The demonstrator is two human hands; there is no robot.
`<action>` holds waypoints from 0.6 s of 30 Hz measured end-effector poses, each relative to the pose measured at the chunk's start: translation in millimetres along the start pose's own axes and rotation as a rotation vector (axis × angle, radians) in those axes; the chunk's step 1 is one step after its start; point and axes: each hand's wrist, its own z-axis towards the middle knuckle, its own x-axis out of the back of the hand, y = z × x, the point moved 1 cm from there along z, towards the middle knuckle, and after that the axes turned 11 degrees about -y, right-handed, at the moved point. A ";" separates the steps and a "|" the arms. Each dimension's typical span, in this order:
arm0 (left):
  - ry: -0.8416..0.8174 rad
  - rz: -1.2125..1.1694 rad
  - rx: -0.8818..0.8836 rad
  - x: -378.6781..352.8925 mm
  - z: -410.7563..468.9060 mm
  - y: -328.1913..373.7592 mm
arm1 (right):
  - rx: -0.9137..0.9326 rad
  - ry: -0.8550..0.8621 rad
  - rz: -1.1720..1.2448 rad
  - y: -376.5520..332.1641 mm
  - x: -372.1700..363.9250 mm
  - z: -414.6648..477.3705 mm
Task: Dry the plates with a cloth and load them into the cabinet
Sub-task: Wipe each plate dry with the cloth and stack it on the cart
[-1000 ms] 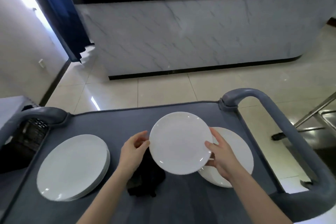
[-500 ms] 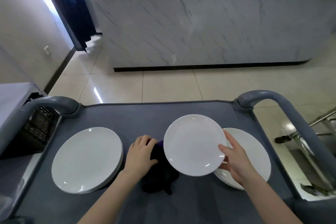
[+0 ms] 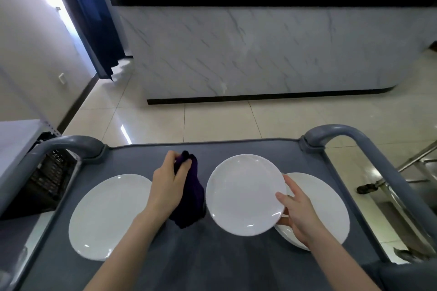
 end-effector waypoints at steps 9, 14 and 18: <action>-0.545 0.210 -0.210 -50.3 -15.2 41.3 | 0.127 -0.173 -0.019 -20.6 -39.2 -7.7; -0.333 0.746 -0.304 -49.1 -20.0 4.9 | 0.113 -0.160 0.077 -21.1 -36.5 -11.3; -0.435 0.800 -0.283 -53.1 -33.8 -8.8 | 0.131 -0.174 0.157 -25.0 -41.2 -9.4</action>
